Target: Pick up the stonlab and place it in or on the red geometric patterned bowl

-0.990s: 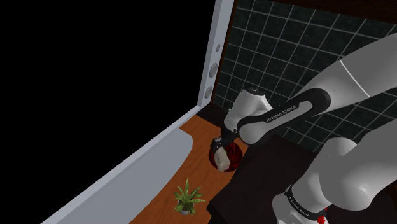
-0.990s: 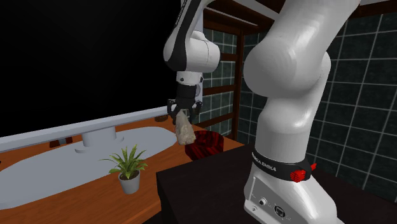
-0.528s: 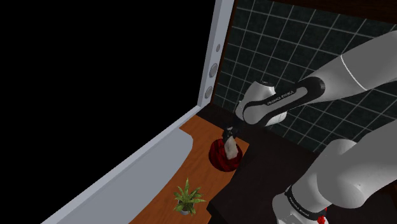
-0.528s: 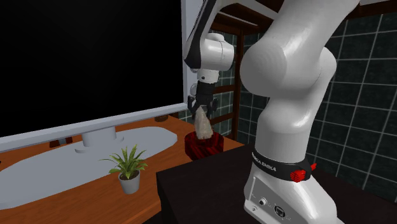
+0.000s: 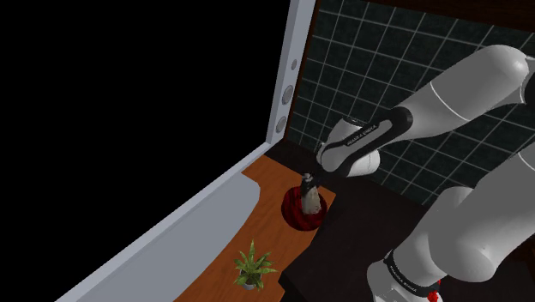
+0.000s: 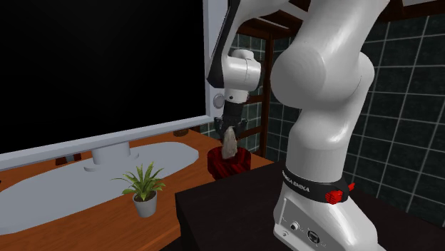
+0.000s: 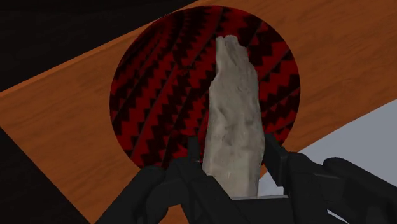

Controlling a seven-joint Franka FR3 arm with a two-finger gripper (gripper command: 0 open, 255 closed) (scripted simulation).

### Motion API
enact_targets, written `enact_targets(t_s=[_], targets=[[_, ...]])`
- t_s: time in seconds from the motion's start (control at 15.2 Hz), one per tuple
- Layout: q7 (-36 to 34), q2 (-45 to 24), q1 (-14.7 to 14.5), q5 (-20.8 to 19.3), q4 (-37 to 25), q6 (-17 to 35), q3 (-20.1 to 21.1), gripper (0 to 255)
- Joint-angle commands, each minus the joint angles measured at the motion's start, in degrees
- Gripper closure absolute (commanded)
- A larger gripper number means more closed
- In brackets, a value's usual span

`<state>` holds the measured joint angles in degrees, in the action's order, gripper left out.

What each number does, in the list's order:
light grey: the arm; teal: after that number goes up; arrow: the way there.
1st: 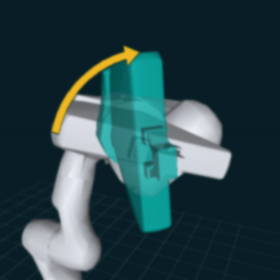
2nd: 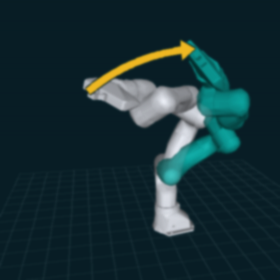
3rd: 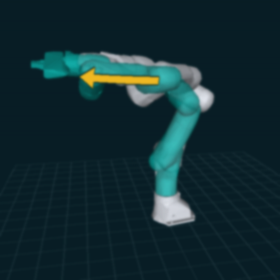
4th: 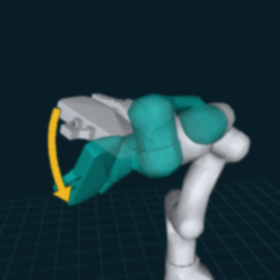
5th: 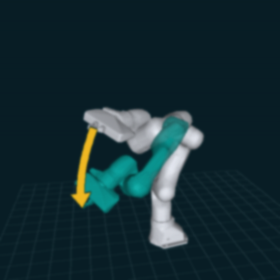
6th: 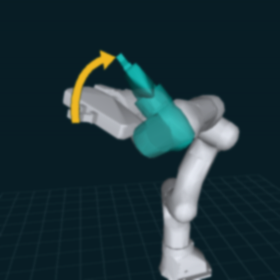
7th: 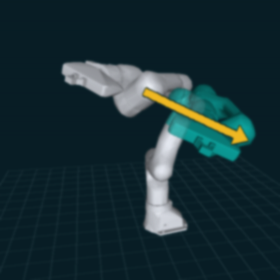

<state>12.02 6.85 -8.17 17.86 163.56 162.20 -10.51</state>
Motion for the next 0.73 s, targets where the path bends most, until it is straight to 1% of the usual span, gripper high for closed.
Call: enact_targets(t_s=[0.0, 0.2, 0.26, 0.66], targets=[[2.4, -2.4, -1.3, 3.2, -0.1, 1.8, -0.4, 255], [7.7, -6.1, -3.2, 10.0, -0.8, 4.4, -0.7, 255], [10.5, -7.8, -3.8, 13.7, -1.3, 5.4, -0.5, 255], [10.5, -7.8, -3.6, 13.7, -1.3, 5.4, -0.3, 255]])
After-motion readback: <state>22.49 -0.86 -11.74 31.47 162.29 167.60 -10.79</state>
